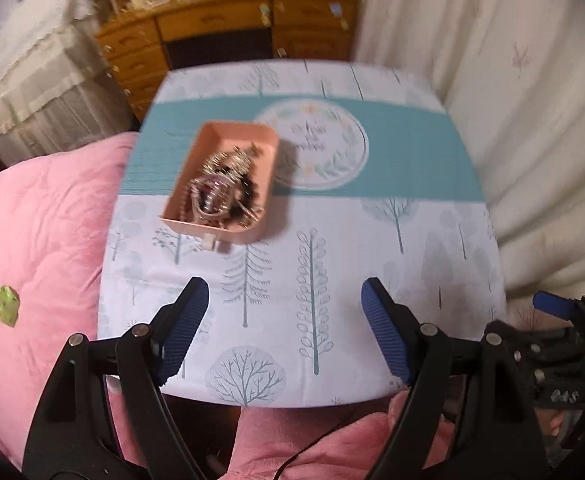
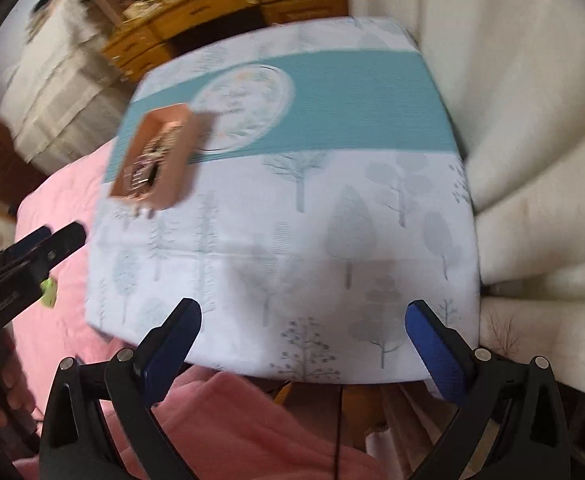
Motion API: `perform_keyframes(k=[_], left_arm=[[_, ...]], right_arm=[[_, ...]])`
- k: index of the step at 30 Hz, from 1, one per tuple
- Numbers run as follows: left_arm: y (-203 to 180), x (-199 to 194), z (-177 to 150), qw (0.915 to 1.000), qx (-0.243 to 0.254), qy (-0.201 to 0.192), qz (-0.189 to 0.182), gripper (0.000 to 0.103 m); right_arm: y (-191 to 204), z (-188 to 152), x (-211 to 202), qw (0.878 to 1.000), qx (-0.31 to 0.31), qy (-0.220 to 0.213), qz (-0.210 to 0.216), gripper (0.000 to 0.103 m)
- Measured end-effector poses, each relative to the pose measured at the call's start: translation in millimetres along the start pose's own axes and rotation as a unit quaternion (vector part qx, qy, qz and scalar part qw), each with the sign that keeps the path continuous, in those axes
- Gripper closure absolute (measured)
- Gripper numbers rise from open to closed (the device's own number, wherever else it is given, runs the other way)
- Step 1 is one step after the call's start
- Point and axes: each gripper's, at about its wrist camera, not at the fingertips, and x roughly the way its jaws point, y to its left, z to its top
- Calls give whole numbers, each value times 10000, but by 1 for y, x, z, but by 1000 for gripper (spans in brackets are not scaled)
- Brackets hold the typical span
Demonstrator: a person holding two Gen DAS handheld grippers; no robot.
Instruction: Organize jewelry
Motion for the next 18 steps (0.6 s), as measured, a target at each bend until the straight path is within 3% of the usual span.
perform_keyframes(k=[3,5,8,14,18], left_arm=[[2,0,-16,9994,-202,-172,223,26],[-3,8,-25,9997,-223,56,32,26],[-16,9,-34,10000,11,67,-32,26],[-40,2,-45,9992,380,-101,-30,24],[-34,-6,-47,9995,198,-201,-122,17]], right_arm=[[18,-9,-10,9984,-463,-277,143,0],[30,-16,-10,9973,-611,-401,8,0],[49,-30,-13,9948,-809,-607,-80,0],[60,-46,-40,9870,-770,-1411,77,0],[62,-53,-51,9841,-866,-1548,124,0]])
